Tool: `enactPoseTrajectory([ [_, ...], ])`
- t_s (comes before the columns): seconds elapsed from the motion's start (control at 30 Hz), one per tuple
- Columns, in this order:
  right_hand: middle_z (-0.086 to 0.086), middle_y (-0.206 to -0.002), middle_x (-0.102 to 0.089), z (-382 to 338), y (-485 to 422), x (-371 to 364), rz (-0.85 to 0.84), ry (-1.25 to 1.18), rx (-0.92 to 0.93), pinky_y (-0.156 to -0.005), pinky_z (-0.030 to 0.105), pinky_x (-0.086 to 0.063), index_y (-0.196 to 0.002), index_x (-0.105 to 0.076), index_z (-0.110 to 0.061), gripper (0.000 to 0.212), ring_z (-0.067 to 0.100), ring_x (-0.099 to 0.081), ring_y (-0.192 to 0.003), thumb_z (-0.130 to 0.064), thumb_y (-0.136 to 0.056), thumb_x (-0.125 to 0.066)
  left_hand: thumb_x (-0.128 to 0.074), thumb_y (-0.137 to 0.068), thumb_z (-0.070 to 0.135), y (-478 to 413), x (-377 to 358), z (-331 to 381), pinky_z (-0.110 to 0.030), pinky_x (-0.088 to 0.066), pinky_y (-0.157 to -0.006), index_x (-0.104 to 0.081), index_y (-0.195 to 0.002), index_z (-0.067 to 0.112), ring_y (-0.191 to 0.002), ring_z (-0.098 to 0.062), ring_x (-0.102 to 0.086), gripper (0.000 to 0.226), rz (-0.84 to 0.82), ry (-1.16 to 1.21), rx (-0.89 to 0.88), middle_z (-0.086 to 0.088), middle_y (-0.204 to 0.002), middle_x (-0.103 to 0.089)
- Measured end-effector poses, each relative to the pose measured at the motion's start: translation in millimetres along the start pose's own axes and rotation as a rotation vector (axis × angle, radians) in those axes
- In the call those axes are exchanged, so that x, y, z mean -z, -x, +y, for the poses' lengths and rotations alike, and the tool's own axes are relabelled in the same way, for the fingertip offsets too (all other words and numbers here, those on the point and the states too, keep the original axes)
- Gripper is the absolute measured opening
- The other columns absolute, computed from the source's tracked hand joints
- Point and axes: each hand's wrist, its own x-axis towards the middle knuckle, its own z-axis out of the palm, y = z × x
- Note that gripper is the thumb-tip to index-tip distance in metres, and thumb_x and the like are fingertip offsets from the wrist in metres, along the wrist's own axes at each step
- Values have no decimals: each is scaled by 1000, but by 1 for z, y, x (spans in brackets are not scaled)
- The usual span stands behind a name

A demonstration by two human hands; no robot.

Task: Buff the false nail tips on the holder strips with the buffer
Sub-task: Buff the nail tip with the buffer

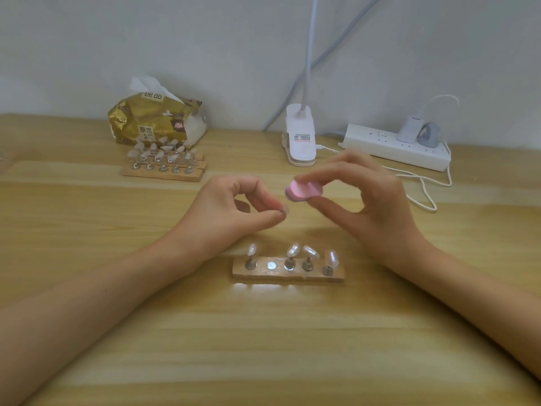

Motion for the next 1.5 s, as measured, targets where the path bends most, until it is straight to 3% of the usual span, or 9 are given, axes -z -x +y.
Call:
enactPoseTrajectory([
  [0.1, 11, -95, -64, -5, 1, -9, -98, 8, 70, -84, 29, -51, -105, -75, -7, 22, 19, -64, -90, 2, -84, -77, -84, -65, 36, -1, 1, 0, -10, -41, -57, -68, -60, 30, -55, 2, -55, 18, 28, 32, 17, 15, -65, -64],
  [0.23, 12, -93, -64, 1, -1, 1, 6, -15, -19, -84, 36, -52, -105, -75, -8, 25, 21, -64, -88, 2, -83, -78, -84, -74, 11, 0, 0, -1, -5, -37, -56, -70, -65, 23, -50, 7, -53, 20, 14, -12, -5, 11, -68, -67],
  [0.37, 8, -96, -64, -6, 1, -10, -107, -27, 73, -83, 27, -52, -104, -75, -7, 24, 17, -64, -90, 2, -82, -78, -88, -68, 28, -1, 1, -2, -12, -37, -54, -69, -63, 27, -53, -3, -50, 20, 11, 3, 23, 10, -67, -66],
  [0.5, 11, -96, -65, 1, -3, -1, -4, -34, -16, -86, 33, -52, -104, -74, -6, 26, 19, -64, -90, 6, -81, -77, -83, -74, 13, -1, 1, -2, -7, -40, -58, -70, -65, 26, -53, 7, -55, 21, 15, -1, 5, 11, -69, -69],
  [0.63, 9, -98, -65, -2, -1, -9, -134, -43, 63, -84, 28, -51, -104, -75, -6, 25, 18, -64, -90, 5, -82, -77, -84, -63, 39, -2, 0, -1, -9, -40, -58, -71, -61, 33, -54, 4, -54, 14, 35, 22, 34, 14, -65, -64],
  [0.77, 9, -96, -66, 3, -3, 1, -21, -43, -18, -85, 34, -52, -103, -75, -7, 25, 20, -64, -90, 6, -81, -77, -83, -74, 14, -2, 1, -2, -7, -39, -57, -71, -63, 27, -53, 5, -54, 21, 34, 10, 15, 12, -66, -65],
  [0.9, 8, -98, -64, -1, 0, -8, -129, -17, 66, -86, 23, -49, -103, -75, -8, 28, 16, -63, -92, 7, -80, -77, -85, -64, 39, -2, 1, -2, -16, -44, -59, -72, -64, 30, -58, -6, -57, 15, 31, 22, 34, 11, -67, -66],
  [1.0, 9, -98, -64, 4, 1, 2, -38, 33, 21, -87, 25, -50, -101, -75, -8, 27, 17, -63, -94, 8, -79, -77, -85, -72, 19, -3, 1, -4, -14, -43, -61, -72, -65, 26, -58, -5, -56, 16, 44, 7, 55, 10, -68, -67],
  [1.5, 10, -95, -63, 6, -3, -1, -97, -46, -2, -84, 34, -51, -97, -71, -8, 28, 21, -62, -89, 13, -78, -75, -84, -72, 18, -3, 3, -3, -14, -45, -66, -72, -62, 31, -63, 0, -61, 20, 16, 32, 27, 12, -69, -67],
])
